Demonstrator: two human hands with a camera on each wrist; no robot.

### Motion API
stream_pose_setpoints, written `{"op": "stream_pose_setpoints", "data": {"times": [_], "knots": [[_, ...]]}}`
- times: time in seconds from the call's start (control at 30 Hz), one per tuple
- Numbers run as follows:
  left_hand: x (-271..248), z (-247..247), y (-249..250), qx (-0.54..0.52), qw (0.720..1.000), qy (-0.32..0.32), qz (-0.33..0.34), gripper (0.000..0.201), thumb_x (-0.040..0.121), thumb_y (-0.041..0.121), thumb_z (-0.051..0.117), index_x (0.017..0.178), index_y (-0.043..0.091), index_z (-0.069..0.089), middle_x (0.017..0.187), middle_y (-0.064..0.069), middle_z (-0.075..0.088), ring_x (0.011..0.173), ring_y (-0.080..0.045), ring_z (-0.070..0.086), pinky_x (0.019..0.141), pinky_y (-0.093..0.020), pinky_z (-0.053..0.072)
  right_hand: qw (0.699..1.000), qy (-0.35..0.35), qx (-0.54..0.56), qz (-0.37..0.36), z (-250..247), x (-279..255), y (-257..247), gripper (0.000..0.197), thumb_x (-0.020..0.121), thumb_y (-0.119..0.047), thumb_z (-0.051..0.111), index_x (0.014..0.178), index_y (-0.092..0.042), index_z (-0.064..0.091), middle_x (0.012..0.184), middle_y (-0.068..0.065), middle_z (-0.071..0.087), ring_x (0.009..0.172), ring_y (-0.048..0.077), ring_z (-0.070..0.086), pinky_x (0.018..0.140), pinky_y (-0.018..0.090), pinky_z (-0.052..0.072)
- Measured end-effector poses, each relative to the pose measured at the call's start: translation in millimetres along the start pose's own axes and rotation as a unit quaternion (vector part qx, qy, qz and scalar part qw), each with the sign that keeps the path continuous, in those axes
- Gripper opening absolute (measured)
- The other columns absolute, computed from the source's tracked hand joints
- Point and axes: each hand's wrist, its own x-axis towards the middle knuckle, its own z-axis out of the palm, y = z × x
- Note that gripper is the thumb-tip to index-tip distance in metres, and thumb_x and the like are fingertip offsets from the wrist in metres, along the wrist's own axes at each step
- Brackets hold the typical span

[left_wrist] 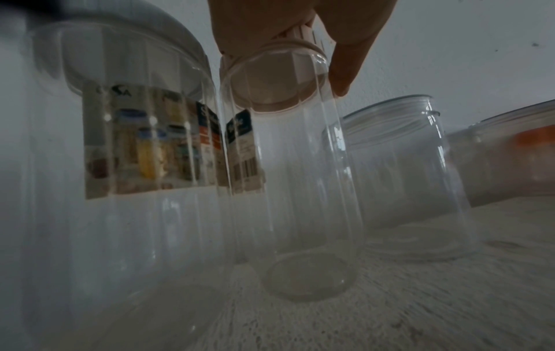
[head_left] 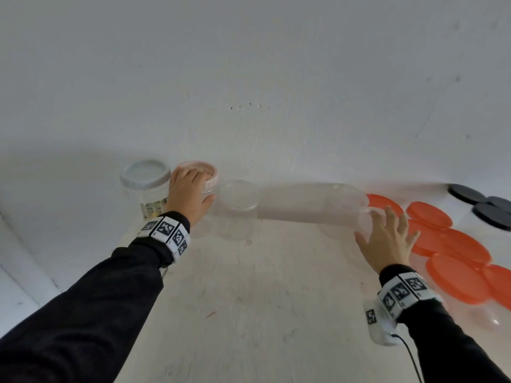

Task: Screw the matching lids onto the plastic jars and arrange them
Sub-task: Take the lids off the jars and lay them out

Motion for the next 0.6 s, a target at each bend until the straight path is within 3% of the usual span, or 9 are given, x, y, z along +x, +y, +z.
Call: {"op": "stream_pose_setpoints", "data": {"times": [0.1,0.2,0.33,0.6], "knots": [[-0.4,-0.5,0.5,0.003,1.0,-0.004,-0.001,0.045,0.074,0.018,0.074,0.114,0.006,0.059,0.116,-0.013,0.06,0.113,-0.035,0.044,0.099,-0.039,0.023,0.998,-0.056,0.001,0.035,3.1,-1.9,10.3,0.058,0.09,-0.039,0.052,0.14,-0.017,0.03,0.151,0.011,0.02,0.14,0.035,0.01,0.108,0.062,0.014],[-0.9,-1.6,0.3,0.003,1.0,-0.011,-0.01,0.044,0.076,0.02,0.073,0.115,0.006,0.059,0.117,-0.013,0.06,0.114,-0.035,0.043,0.1,-0.042,0.025,0.999,-0.03,0.03,0.016,2.9,-5.4,11.0,0.047,0.092,-0.026,0.053,0.133,-0.009,0.039,0.14,0.016,0.034,0.131,0.039,0.022,0.102,0.052,0.031],[-1.8,-3.2,1.1,0.0,1.0,-0.008,-0.007,0.044,0.076,0.019,0.073,0.115,0.006,0.059,0.117,-0.012,0.06,0.114,-0.035,0.043,0.1,-0.042,0.025,1.0,-0.009,0.022,-0.003,-1.0,-6.5,5.7,0.038,0.092,-0.02,0.052,0.126,-0.004,0.048,0.13,0.019,0.044,0.116,0.041,0.034,0.094,0.043,0.033],[-2.5,-5.1,4.1,-0.006,1.0,-0.001,-0.006,0.044,0.075,0.016,0.074,0.115,0.005,0.059,0.116,-0.013,0.06,0.114,-0.035,0.043,0.101,-0.043,0.025,0.994,0.023,0.083,-0.067,-0.2,-30.6,-25.8,0.039,0.088,-0.025,0.059,0.123,-0.01,0.055,0.124,0.01,0.052,0.116,0.034,0.037,0.075,0.04,0.045]]}}
